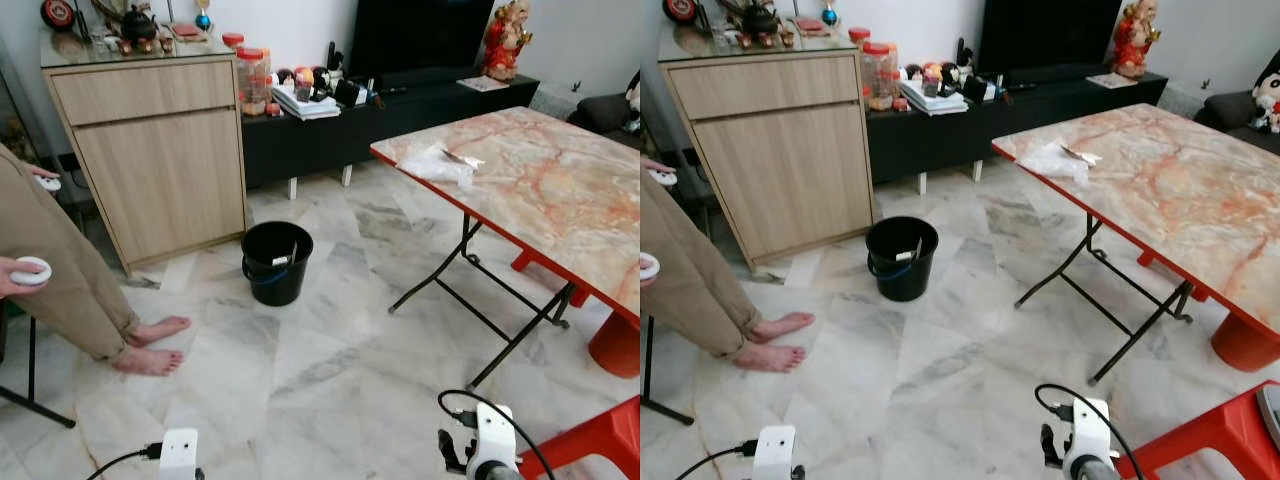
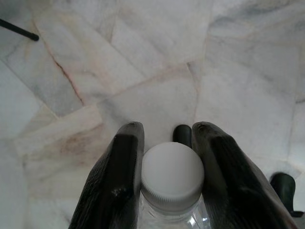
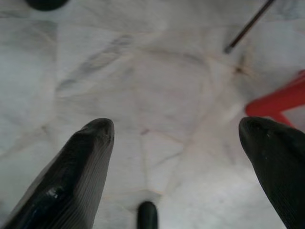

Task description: Picking trash to rubbish bin

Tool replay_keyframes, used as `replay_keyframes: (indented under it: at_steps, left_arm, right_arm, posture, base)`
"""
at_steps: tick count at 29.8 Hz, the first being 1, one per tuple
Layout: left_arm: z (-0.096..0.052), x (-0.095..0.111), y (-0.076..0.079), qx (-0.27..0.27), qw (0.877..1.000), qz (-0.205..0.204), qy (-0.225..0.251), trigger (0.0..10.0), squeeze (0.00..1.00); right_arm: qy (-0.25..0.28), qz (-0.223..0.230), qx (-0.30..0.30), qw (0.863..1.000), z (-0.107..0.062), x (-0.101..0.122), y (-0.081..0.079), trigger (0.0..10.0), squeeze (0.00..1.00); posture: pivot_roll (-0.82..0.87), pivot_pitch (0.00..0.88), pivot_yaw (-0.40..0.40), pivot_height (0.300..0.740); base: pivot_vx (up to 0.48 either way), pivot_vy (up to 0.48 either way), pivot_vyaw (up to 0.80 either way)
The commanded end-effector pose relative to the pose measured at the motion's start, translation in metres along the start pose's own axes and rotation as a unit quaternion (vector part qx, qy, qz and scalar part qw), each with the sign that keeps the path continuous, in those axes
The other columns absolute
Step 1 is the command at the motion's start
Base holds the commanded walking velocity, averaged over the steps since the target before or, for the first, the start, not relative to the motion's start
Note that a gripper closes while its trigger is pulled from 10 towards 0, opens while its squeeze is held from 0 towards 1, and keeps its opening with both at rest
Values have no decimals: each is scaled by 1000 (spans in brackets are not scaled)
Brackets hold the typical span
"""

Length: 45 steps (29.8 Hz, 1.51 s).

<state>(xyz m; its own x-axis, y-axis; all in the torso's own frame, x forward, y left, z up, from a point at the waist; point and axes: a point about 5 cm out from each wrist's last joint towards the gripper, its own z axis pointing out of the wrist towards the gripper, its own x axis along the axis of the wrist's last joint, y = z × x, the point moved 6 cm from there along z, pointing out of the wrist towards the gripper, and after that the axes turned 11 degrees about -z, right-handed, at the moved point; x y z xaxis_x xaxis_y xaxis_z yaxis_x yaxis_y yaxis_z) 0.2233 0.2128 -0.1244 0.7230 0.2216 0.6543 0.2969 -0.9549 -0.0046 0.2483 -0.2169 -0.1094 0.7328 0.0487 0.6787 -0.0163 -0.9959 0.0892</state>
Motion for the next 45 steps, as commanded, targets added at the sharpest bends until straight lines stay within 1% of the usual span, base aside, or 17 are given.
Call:
replay_keyframes:
  at_steps: [1,2,3,4,6,10,13,14,16,18,24,26,29,34,38,42,45]
  left_arm:
    - [-2,-9,14,-24,1000,-2,-16,10000,0]
    - [-2,-12,10,-21,1000,1,-19,10000,0]
    - [-2,-12,10,-21,1000,1,-19,10000,0]
    - [-3,-16,6,-18,1000,5,-23,10000,0]
    - [-4,-17,4,-16,1000,8,-24,10000,0]
    - [-4,-19,-2,-14,1000,13,-24,10000,0]
    - [-4,-18,-4,-13,1000,15,-24,10000,0]
    - [-4,-18,-5,-13,999,20,-24,10000,0]
    - [-4,-17,-5,-13,999,21,-23,10000,0]
    - [-3,-16,-5,-14,999,23,-21,10000,0]
    - [-2,-8,-5,-13,1000,24,-13,10000,0]
    - [-1,-4,-6,-12,1000,23,-10,10000,0]
    - [0,-3,-6,-12,1000,23,-10,10000,0]
    - [0,-3,-7,-12,1000,26,-12,10000,0]
    - [0,-1,-8,-11,999,30,-11,10000,0]
    - [0,0,-8,-12,999,31,-10,10000,0]
    - [0,-1,-6,-11,999,28,-10,10000,0]
  right_arm:
    - [1,-4,-2,1000,1,2,1,10000,0]
    - [-2,-10,6,1000,1,0,-6,10000,0]
    - [-2,-10,6,1000,1,0,-6,10000,0]
    - [-9,-19,15,1000,0,-5,-13,10000,0]
    - [-15,-26,21,999,-1,-9,-17,10000,0]
    - [-24,-36,39,998,-2,-18,-32,10000,0]
    - [-25,-40,44,998,-3,-19,-37,10000,0]
    - [-26,-52,53,997,-3,-20,-42,10000,0]
    - [-26,-61,58,996,-3,-19,-45,10000,0]
    - [-25,-60,58,996,-3,-19,-46,10000,0]
    - [-17,-66,56,996,-1,-11,-47,10000,0]
    - [-11,-53,56,997,1,-4,-48,10000,0]
    - [-8,-56,54,997,2,-2,-48,10000,0]
    - [-9,-48,50,998,2,-1,-48,10000,0]
    - [-13,-41,47,998,1,-6,-48,10000,0]
    - [-16,-44,47,998,0,-9,-48,10000,0]
    - [-18,-51,45,998,0,-10,-45,10000,0]
  posture:
    - [-94,0,-95,740]
    - [-83,0,-83,740]
    - [-83,0,-83,740]
    - [-70,0,-79,740]
    - [-70,0,-79,740]
    - [-38,0,-70,740]
    - [-34,0,-69,740]
    - [-30,0,-64,740]
    - [-29,0,-63,740]
    - [-24,0,-63,740]
    - [-17,0,-71,740]
    - [-19,0,-70,740]
    - [-21,0,-67,740]
    - [-20,0,-54,740]
    - [-22,0,-49,740]
    - [-22,0,-49,740]
    - [-31,0,-50,740]
  base:
    - [277,0,0]
    - [270,0,0]
    - [270,0,0]
    - [266,0,0]
    - [266,0,0]
    - [266,0,0]
    - [266,0,0]
    - [266,0,0]
    - [264,0,0]
    - [262,0,0]
    - [260,0,763]
    - [259,0,0]
    - [261,0,0]
    - [262,0,0]
    - [261,0,0]
    - [260,0,0]
    - [260,0,0]
